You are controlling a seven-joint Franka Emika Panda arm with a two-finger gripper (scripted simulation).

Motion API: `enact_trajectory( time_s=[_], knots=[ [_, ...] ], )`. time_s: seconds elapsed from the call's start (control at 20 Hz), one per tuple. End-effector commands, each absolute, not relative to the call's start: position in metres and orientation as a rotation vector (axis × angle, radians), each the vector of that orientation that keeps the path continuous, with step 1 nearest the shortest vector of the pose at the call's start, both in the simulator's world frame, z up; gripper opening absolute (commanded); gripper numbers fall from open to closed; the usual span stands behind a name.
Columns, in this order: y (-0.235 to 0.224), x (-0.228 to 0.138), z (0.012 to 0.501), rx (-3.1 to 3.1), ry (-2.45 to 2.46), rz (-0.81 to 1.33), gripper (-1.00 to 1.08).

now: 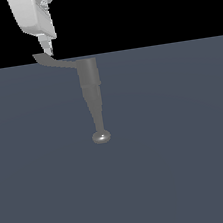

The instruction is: Turn on the faucet by rotating a designated handle.

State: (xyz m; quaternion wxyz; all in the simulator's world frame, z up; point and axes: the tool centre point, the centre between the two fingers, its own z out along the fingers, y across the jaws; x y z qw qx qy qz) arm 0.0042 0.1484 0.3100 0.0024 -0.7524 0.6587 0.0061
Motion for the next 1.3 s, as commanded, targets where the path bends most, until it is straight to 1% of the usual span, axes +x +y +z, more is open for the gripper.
enact_trajectory(
  time_s=[0.0, 0.55, 1.25],
  knots=[
    [0.152, 0.007, 0.305, -2.336, 2.097, 0.010, -1.00],
    [0.156, 0.010, 0.300, -2.311, 2.128, 0.001, -1.00],
    [0.152, -0.030, 0.300, -2.311, 2.128, 0.001, -1.00]
  ],
)
